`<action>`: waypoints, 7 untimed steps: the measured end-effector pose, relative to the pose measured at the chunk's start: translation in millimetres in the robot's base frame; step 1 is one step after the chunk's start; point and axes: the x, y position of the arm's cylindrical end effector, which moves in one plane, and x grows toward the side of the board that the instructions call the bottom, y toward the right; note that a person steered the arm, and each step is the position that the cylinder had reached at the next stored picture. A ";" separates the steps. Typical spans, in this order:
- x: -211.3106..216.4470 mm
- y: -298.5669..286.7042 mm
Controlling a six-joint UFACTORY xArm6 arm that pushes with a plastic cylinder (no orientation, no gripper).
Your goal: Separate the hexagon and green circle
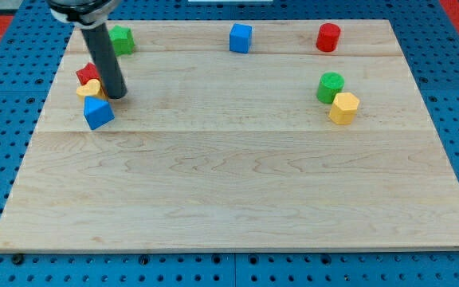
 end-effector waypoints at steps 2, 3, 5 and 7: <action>-26.3 110.2; -30.8 115.7; -38.5 117.5; -45.3 117.5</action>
